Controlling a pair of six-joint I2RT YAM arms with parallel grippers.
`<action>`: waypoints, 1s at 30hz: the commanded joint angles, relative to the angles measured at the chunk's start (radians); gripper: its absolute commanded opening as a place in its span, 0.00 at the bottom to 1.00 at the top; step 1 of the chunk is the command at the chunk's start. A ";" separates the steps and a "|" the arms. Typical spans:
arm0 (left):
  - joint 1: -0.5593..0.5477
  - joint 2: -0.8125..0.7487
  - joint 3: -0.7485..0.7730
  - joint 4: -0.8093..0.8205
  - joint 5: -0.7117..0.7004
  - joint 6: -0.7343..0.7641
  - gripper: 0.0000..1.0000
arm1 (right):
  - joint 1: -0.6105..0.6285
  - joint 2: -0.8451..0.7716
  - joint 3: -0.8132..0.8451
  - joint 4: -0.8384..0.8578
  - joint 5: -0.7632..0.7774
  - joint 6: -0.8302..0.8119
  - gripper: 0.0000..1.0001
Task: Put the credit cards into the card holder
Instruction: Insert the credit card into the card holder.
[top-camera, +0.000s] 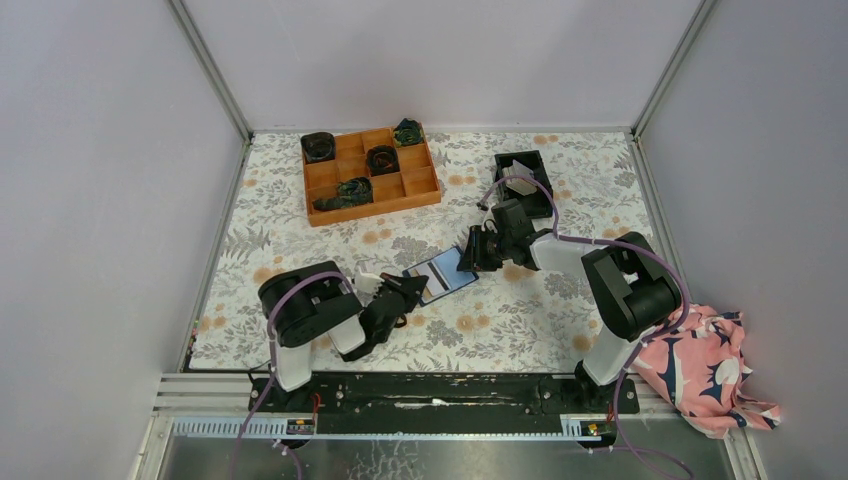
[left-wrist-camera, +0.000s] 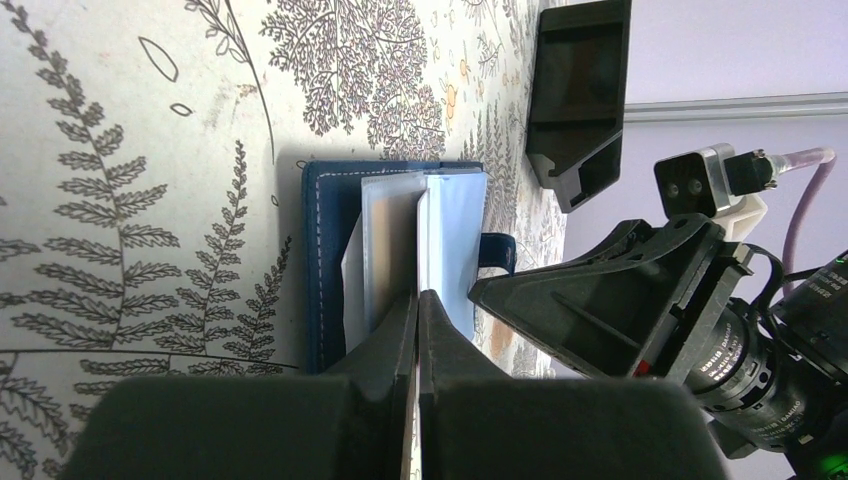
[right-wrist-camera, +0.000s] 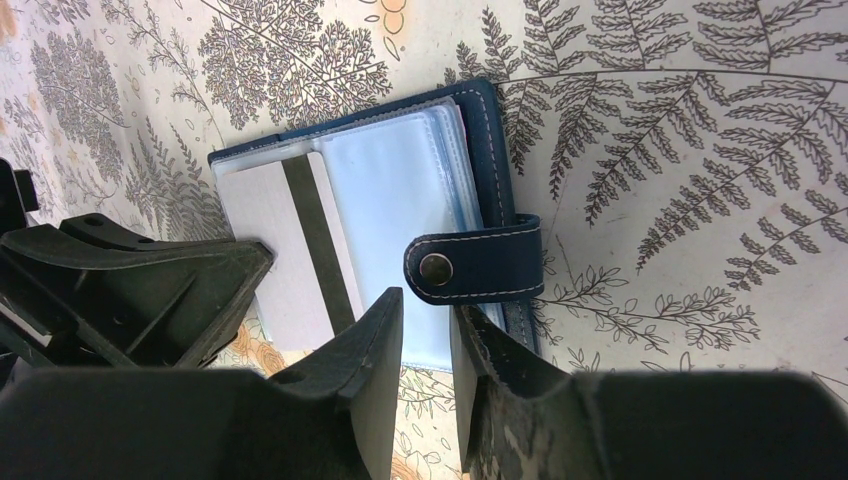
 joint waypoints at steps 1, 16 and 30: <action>-0.004 0.036 -0.024 0.109 -0.049 0.044 0.00 | 0.008 -0.019 -0.009 0.009 0.013 -0.007 0.31; -0.005 0.139 -0.034 0.309 -0.032 0.095 0.00 | 0.008 -0.012 -0.010 0.009 0.010 -0.008 0.31; -0.004 0.145 -0.003 0.306 -0.001 0.144 0.00 | 0.009 -0.014 -0.006 0.006 0.008 -0.008 0.31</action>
